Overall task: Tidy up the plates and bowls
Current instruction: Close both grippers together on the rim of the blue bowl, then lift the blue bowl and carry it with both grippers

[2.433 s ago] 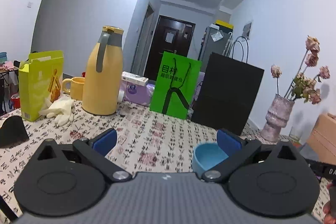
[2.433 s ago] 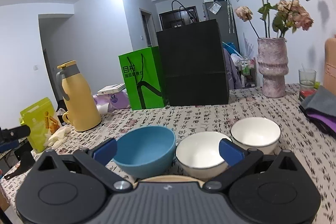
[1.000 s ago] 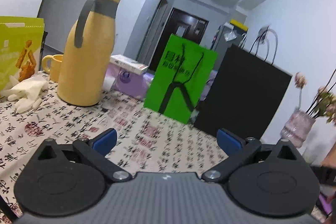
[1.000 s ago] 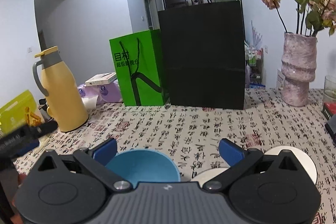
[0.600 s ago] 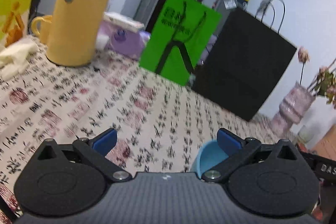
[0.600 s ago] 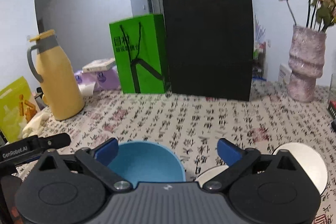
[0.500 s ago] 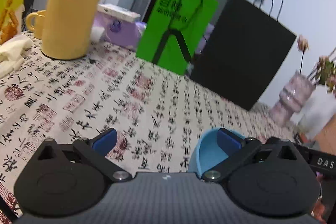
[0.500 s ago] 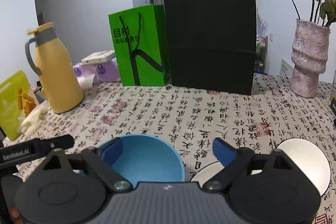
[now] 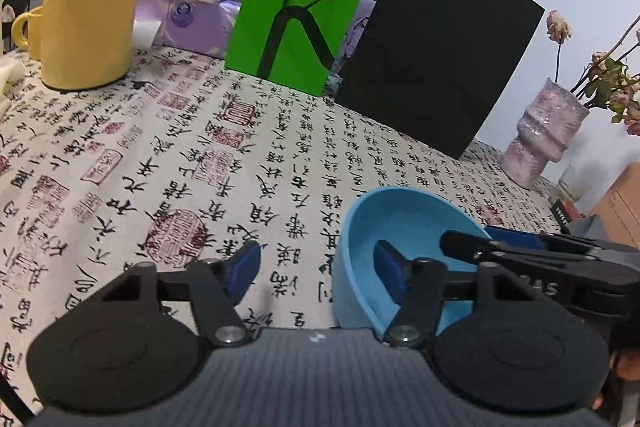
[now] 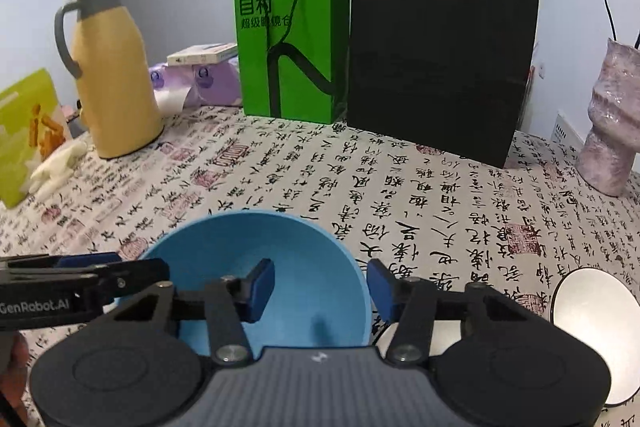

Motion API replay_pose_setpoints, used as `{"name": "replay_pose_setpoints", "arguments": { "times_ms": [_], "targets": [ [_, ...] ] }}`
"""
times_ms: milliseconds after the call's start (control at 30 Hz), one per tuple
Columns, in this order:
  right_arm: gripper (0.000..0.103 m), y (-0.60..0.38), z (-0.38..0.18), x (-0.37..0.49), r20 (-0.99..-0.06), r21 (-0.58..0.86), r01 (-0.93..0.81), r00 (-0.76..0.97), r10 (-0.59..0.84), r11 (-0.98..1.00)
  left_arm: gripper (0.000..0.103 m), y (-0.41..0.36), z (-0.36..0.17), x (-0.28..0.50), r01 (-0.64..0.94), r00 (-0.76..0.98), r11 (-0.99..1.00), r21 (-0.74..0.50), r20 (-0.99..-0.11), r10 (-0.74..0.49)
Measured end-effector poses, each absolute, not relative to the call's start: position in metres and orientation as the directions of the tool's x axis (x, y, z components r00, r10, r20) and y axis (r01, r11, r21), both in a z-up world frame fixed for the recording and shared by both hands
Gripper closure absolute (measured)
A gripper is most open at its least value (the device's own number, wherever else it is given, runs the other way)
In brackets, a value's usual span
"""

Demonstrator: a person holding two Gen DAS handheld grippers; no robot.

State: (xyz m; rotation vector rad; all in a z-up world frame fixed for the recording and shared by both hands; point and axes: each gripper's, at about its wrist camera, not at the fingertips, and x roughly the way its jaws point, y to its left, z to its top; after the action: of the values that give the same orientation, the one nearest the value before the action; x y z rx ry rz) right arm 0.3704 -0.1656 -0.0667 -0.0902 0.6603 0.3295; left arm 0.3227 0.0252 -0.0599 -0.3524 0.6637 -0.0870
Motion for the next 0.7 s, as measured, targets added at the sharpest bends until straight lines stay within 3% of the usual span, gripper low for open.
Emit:
{"name": "replay_pose_setpoints", "arguments": {
  "times_ms": [133,233,433,700],
  "targets": [
    [0.067,-0.1633,-0.0663,0.3707,-0.620,-0.015,-0.326,0.745,0.247,0.945,0.074,0.0264,-0.0635,0.3257,-0.028,0.770,0.928,-0.371,-0.600,-0.217],
    [0.074,-0.1634,-0.0669,0.3704,-0.618,-0.023,-0.319,0.749,0.237,0.948,0.088,0.0246,-0.0626,0.3241,0.007,0.771,0.922,-0.386,-0.586,-0.251],
    [0.092,-0.1651,-0.0637,0.3666,-0.603,-0.040,-0.309,0.766,0.224,0.950,0.089,0.0240,-0.0619,0.3241,-0.013,0.774,0.930,-0.369,-0.592,-0.224],
    [0.094,-0.1639,-0.0627,0.3632,-0.587,-0.030,-0.308,0.776,0.232,0.951,0.089,0.0261,-0.0600,0.3226,-0.028,0.781,0.930,-0.366,-0.589,-0.207]
  ]
}}
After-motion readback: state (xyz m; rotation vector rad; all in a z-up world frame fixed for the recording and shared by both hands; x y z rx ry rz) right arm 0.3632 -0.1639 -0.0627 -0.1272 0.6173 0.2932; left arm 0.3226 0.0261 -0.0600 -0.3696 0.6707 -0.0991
